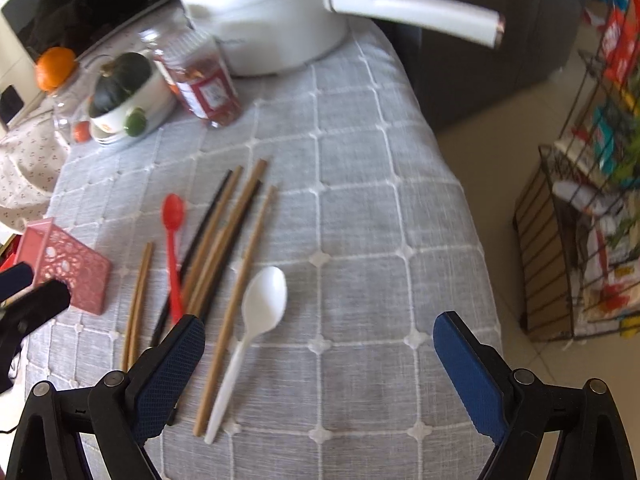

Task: Organize utensils
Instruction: 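Grasp the red spoon with the left gripper while the right gripper grasps the white spoon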

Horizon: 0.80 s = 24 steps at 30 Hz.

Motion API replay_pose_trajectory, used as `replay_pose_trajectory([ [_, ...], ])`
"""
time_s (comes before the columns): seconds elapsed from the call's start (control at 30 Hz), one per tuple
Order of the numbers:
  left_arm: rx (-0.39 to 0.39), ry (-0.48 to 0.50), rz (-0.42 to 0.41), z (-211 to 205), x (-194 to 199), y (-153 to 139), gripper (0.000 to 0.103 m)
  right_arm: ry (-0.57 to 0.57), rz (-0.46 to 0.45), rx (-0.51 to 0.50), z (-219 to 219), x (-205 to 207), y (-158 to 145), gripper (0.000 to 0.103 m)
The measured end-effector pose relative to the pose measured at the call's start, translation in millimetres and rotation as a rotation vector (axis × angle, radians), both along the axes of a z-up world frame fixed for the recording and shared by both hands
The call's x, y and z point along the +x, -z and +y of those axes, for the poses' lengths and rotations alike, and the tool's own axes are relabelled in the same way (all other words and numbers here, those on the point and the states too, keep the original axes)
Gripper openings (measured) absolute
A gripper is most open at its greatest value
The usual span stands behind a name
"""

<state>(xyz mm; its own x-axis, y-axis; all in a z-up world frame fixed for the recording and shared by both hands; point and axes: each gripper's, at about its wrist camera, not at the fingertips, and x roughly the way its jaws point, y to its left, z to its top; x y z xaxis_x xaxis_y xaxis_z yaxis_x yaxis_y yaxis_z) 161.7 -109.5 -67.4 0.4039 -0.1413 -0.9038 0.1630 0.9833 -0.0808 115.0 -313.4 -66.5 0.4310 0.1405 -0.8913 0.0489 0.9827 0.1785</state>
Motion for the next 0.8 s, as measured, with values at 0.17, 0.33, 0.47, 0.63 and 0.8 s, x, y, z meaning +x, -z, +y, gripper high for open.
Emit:
replay_pose_trajectory([
  [0.17,0.021,-0.076,0.104,-6,52,42,0.057,-0.004,0.025,-0.018,-6,6,10,0.094],
  [0.33,0.057,-0.152,0.147,-3,86,72,0.052,-0.032,0.037,-0.023,-5,10,16,0.094],
  [0.47,0.08,-0.175,0.175,-2,102,90,0.047,-0.046,0.041,-0.021,-4,13,19,0.094],
  [0.63,0.087,-0.197,0.183,1,114,103,0.035,-0.051,0.039,-0.02,-2,15,19,0.094],
  [0.8,0.079,-0.171,0.137,0,112,99,0.029,-0.054,0.048,-0.03,2,17,23,0.094],
])
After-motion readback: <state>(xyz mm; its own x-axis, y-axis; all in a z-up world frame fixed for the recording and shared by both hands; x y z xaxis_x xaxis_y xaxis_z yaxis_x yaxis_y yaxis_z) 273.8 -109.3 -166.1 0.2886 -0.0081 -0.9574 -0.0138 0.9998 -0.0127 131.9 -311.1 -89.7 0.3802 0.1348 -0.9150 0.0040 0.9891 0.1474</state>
